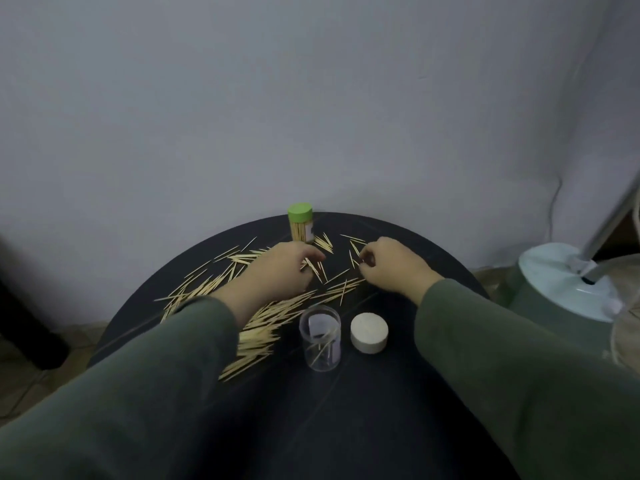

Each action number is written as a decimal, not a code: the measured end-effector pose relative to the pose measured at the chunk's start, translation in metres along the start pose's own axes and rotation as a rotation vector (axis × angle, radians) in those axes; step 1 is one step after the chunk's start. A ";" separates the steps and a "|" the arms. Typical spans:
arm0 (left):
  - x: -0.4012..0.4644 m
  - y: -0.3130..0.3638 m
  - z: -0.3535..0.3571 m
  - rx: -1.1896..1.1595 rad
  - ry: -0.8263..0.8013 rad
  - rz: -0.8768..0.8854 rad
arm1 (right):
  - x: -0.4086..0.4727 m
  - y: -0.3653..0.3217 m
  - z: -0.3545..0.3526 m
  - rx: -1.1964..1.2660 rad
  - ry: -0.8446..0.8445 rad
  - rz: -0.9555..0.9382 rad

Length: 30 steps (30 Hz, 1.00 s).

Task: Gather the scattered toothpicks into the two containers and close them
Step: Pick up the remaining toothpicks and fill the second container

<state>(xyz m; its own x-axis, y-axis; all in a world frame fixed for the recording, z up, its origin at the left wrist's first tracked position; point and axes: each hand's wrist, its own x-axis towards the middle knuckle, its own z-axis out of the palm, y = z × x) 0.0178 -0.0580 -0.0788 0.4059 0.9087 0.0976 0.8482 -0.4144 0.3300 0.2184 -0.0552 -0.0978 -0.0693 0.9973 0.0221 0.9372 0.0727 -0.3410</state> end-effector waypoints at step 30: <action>0.105 -0.027 0.046 0.535 -0.181 0.116 | 0.089 0.014 0.025 -0.249 0.050 0.067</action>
<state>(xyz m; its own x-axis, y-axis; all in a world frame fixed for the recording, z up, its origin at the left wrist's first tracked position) 0.0529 0.0460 -0.1203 0.5187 0.8518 -0.0731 0.8294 -0.5221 -0.1990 0.2171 0.0346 -0.1247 0.0068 0.9984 0.0560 0.9948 -0.0011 -0.1015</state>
